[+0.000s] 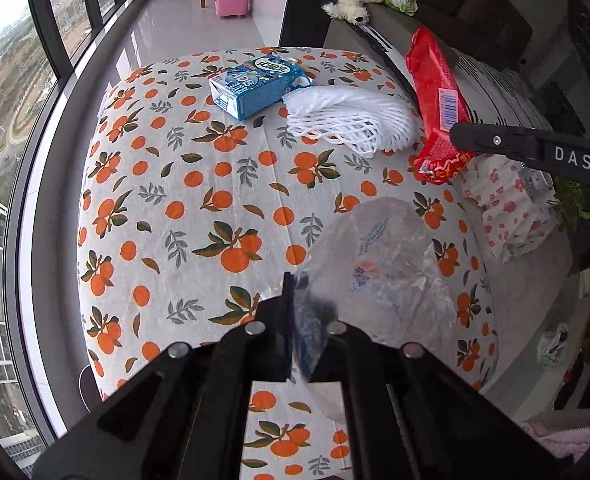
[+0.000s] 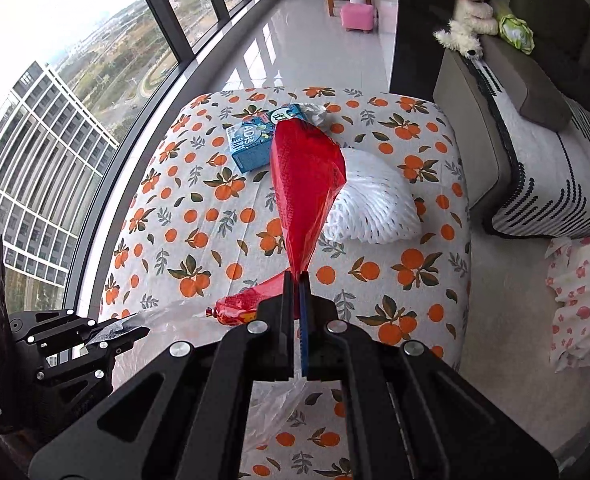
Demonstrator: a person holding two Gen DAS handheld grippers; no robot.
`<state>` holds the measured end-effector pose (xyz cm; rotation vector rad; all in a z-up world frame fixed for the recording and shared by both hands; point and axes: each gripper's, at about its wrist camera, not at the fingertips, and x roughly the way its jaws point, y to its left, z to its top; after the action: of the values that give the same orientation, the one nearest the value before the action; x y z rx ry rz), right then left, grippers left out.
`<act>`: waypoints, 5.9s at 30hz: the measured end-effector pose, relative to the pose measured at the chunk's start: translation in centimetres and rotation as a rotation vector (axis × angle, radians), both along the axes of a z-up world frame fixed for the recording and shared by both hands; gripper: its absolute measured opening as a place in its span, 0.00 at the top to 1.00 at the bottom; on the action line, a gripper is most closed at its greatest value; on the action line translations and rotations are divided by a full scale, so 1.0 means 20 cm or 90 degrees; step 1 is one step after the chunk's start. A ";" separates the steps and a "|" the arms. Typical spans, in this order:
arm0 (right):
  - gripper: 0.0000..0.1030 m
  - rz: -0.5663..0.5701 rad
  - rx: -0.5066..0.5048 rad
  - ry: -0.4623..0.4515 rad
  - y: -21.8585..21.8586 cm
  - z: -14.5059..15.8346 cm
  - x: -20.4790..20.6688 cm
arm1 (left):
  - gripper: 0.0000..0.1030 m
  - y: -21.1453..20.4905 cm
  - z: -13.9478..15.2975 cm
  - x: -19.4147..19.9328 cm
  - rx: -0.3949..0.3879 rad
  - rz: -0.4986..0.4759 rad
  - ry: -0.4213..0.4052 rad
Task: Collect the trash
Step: 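Carry the clear plastic bag and red wrapper with both tools to the bin, then open both tools to drop the red wrapper and clear bag into the bin, then move both open tools back over the ottoman, then grasp the white foam net with the right tool, then grasp the blue AD milk carton with the left tool while the right tool holds the foam net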
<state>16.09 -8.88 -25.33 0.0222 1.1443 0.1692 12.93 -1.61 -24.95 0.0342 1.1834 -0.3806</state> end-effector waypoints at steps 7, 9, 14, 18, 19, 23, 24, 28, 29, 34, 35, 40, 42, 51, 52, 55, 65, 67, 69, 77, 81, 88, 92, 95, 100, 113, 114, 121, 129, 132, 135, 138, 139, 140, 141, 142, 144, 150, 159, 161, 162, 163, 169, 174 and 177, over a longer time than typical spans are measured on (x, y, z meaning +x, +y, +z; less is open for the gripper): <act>0.99 0.121 0.010 -0.003 0.48 0.02 0.00 | 0.97 0.46 0.03 -0.16 0.012 0.127 -0.003; 0.99 0.162 0.013 -0.002 0.65 0.02 -0.02 | 0.97 0.62 0.03 -0.23 0.016 0.172 -0.001; 0.99 0.272 0.020 0.011 1.10 -0.01 -0.08 | 0.97 1.04 -0.01 -0.44 0.032 0.299 0.014; 0.99 0.363 0.025 0.028 1.48 -0.08 -0.16 | 0.97 1.38 -0.07 -0.65 0.041 0.399 0.029; 0.99 0.385 0.027 0.033 1.57 -0.10 -0.19 | 0.97 1.46 -0.08 -0.70 0.042 0.422 0.033; 0.99 0.469 0.033 0.054 1.94 -0.20 -0.31 | 0.97 1.73 -0.15 -0.93 0.048 0.510 0.050; 0.99 0.488 0.035 0.060 2.02 -0.23 -0.34 | 0.97 1.80 -0.18 -0.99 0.049 0.532 0.055; 0.99 0.564 0.034 0.090 2.37 -0.42 -0.47 | 0.97 2.04 -0.32 -1.20 0.050 0.616 0.075; 0.99 0.581 0.031 0.097 2.45 -0.48 -0.50 | 0.97 2.10 -0.37 -1.25 0.051 0.637 0.081; 0.99 0.633 -0.001 0.139 2.78 -0.84 -0.60 | 0.97 2.35 -0.68 -1.41 0.048 0.714 0.113; 0.98 0.637 -0.007 0.149 2.84 -0.92 -0.61 | 0.97 2.39 -0.74 -1.43 0.047 0.723 0.118; 0.98 0.666 -0.059 0.178 3.03 -1.27 -0.64 | 0.97 2.52 -1.01 -1.46 0.044 0.745 0.130; 0.98 0.668 -0.085 0.192 3.07 -1.39 -0.65 | 0.97 2.54 -1.09 -1.47 0.040 0.745 0.133; 0.70 0.650 -0.132 0.205 3.11 -1.60 -0.68 | 0.97 2.60 -1.25 -1.39 0.022 0.732 0.139; 0.67 0.648 -0.130 0.202 3.12 -1.59 -0.68 | 0.97 2.60 -1.25 -1.39 0.020 0.730 0.138; 0.67 0.644 -0.126 0.200 3.11 -1.58 -0.67 | 0.97 2.60 -1.25 -1.36 0.019 0.724 0.132; 0.67 0.598 -0.094 0.192 3.02 -1.50 -0.59 | 0.93 2.63 -1.35 -1.10 0.059 0.704 0.096; 0.67 0.586 -0.089 0.187 2.98 -1.47 -0.58 | 0.92 2.63 -1.43 -1.04 0.047 0.686 0.126; 0.67 0.575 -0.082 0.184 2.94 -1.43 -0.56 | 0.87 2.62 -1.49 -1.00 0.028 0.675 0.146; 0.67 0.522 -0.048 0.166 2.74 -1.29 -0.49 | 0.33 2.48 -1.44 -0.88 0.039 0.632 0.136; 0.67 0.483 -0.030 0.151 2.61 -1.19 -0.43 | 0.33 2.37 -1.30 -0.79 0.072 0.591 0.117; 0.67 0.365 0.002 0.107 2.14 -0.91 -0.29 | 0.33 2.03 -0.86 -0.61 0.114 0.483 0.039; 0.67 0.291 0.004 0.082 1.79 -0.74 -0.21 | 0.33 1.74 -0.60 -0.48 0.101 0.417 -0.002; 0.67 0.240 -0.008 0.063 1.49 -0.62 -0.16 | 0.33 1.49 -0.44 -0.36 0.081 0.370 -0.021; 0.67 0.162 -0.031 0.034 0.95 -0.44 -0.07 | 0.33 1.02 -0.25 -0.17 0.072 0.295 -0.049; 0.65 0.175 -0.080 -0.005 -0.04 -0.15 0.29 | 0.33 0.00 0.00 0.25 0.059 0.214 -0.071; 0.65 0.179 -0.079 -0.004 -0.07 -0.15 0.32 | 0.33 -0.05 0.01 0.28 0.061 0.207 -0.072; 0.65 0.198 -0.074 0.007 -0.19 -0.17 0.48 | 0.33 -0.22 -0.02 0.47 0.072 0.170 -0.060; 0.65 0.202 -0.106 0.055 -0.22 -0.38 0.67 | 0.33 -0.28 -0.13 0.69 0.071 0.128 -0.040; 0.65 0.201 -0.113 0.072 -0.22 -0.46 0.73 | 0.33 -0.28 -0.18 0.78 0.084 0.107 -0.040; 0.65 0.203 -0.115 0.086 -0.22 -0.53 0.77 | 0.33 -0.26 -0.21 0.86 0.097 0.088 -0.044; 0.73 0.202 -0.107 0.099 -0.21 -0.57 0.79 | 0.33 -0.25 -0.22 0.95 0.107 0.059 -0.053; 0.77 0.203 -0.105 0.102 -0.20 -0.57 0.79 | 0.33 -0.25 -0.22 0.97 0.111 0.047 -0.058; 0.80 0.203 -0.104 0.101 -0.20 -0.57 0.79 | 0.33 -0.25 -0.22 1.00 0.116 0.034 -0.064; 0.81 0.203 -0.102 0.102 -0.19 -0.57 0.79 | 0.33 -0.26 -0.22 1.02 0.121 0.017 -0.071; 0.83 0.202 -0.101 0.103 -0.19 -0.56 0.78 | 0.33 -0.27 -0.22 1.05 0.127 0.000 -0.076; 0.85 0.196 -0.092 0.106 -0.19 -0.55 0.79 | 0.33 -0.28 -0.23 1.10 0.142 -0.039 -0.091; 0.86 0.173 -0.072 0.118 -0.20 -0.54 0.80 | 0.30 -0.34 -0.31 1.23 0.139 -0.160 -0.088; 0.86 0.157 -0.064 0.123 -0.19 -0.55 0.81 | 0.23 -0.38 -0.40 1.28 0.157 -0.224 -0.083; 0.86 0.156 -0.064 0.122 -0.19 -0.56 0.81 | 0.25 -0.39 -0.40 1.26 0.163 -0.227 -0.090; 0.86 0.155 -0.064 0.122 -0.20 -0.55 0.81 | 0.26 -0.39 -0.40 1.25 0.165 -0.229 -0.093; 0.86 0.154 -0.064 0.122 -0.19 -0.55 0.81 | 0.27 -0.40 -0.40 1.23 0.165 -0.229 -0.093; 0.89 0.140 -0.063 0.117 -0.22 -0.53 0.84 | 0.31 -0.36 -0.38 1.15 0.158 -0.208 -0.087; 0.89 0.139 -0.061 0.109 -0.23 -0.50 0.83 | 0.33 -0.34 -0.37 1.04 0.163 -0.190 -0.084; 0.89 0.143 -0.060 0.105 -0.23 -0.48 0.81 | 0.33 -0.32 -0.35 0.96 0.163 -0.172 -0.082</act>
<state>32.32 -13.44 -34.91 -0.1801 1.3170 0.3174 32.16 -8.05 -31.97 0.4379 1.0965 -0.4542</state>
